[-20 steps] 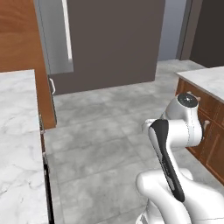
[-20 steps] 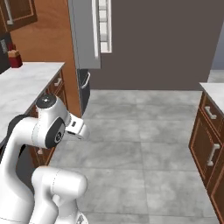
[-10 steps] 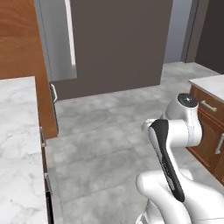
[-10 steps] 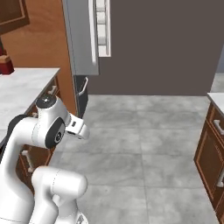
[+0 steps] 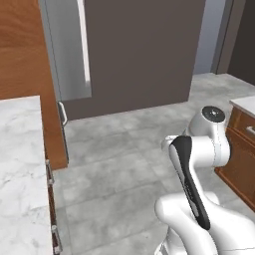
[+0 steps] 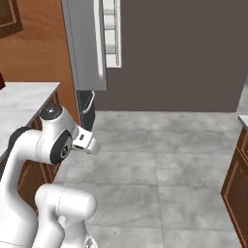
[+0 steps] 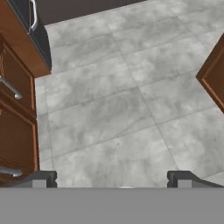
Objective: Pick the egg and butter from the fridge and place them by the bowl for mixing.
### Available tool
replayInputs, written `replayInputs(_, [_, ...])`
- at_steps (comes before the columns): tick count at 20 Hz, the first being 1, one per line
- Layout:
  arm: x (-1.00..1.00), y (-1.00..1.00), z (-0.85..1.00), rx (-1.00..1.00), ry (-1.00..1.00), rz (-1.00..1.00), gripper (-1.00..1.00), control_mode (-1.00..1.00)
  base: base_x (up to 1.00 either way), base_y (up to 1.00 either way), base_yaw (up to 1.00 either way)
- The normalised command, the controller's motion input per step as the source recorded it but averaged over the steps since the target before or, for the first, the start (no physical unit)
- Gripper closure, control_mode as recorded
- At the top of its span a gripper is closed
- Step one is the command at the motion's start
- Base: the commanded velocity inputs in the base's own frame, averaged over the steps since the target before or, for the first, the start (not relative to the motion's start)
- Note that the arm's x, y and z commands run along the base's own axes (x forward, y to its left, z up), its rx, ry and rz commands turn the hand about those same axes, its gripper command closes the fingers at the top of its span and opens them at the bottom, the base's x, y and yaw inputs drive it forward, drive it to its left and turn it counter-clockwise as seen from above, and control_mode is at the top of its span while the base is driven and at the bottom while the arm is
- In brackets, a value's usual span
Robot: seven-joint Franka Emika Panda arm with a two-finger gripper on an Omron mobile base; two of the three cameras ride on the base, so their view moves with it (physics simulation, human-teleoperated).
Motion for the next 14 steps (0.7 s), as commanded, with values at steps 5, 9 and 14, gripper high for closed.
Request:
replayInputs(5, [0.0,0.0,0.0,0.0,0.0,0.0,-1.0,1.0,0.68,-0.17,0.0])
replayInputs(9, [0.0,0.0,0.0,0.0,0.0,0.0,-1.0,1.0,0.69,-0.26,0.0])
replayInputs(14, [0.0,0.0,0.0,0.0,0.0,0.0,-1.0,1.0,0.64,-0.31,0.0])
